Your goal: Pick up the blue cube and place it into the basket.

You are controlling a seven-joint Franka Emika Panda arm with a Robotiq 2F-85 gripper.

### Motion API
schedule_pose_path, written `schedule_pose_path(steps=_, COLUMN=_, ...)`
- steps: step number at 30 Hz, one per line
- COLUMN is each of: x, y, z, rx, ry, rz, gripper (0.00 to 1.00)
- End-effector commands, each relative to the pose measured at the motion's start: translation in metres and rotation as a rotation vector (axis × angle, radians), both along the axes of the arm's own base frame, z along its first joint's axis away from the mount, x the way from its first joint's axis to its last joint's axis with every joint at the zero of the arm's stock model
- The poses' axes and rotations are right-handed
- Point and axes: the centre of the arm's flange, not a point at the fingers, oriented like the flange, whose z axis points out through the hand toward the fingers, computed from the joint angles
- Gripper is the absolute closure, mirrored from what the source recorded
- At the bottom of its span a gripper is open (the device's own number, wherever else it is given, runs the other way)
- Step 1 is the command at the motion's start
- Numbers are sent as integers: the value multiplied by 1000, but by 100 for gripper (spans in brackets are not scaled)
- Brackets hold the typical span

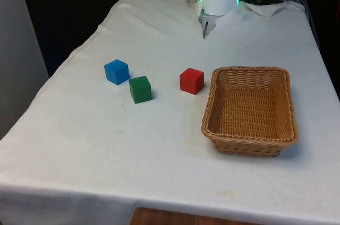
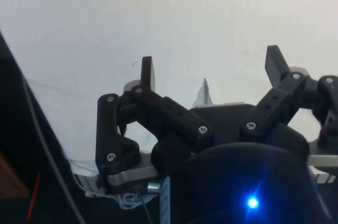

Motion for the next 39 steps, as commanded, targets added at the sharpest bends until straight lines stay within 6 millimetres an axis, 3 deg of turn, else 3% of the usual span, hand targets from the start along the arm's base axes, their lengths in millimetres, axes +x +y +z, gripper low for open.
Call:
schedule_pose_path(steps=1, x=0, y=-4, z=-1, rx=-13, ry=-12, rz=0, gripper=0)
schedule_pose_path(steps=23, x=-13, y=-53, z=-23, rx=-98, ry=-33, rz=-18, gripper=0)
schedule_pose_path(steps=31, x=-23, y=-83, z=-39, rx=-126, ry=-68, rz=-23, gripper=0)
schedule_pose_path(steps=32, x=-21, y=-79, z=-38, rx=-121, ry=-55, rz=-25, gripper=0)
schedule_pose_path(steps=33, x=-24, y=-89, z=-43, rx=-126, ry=-70, rz=-25, gripper=0)
schedule_pose_path(steps=39, x=-32, y=-113, z=-59, rx=-123, ry=-77, rz=-29, gripper=0)
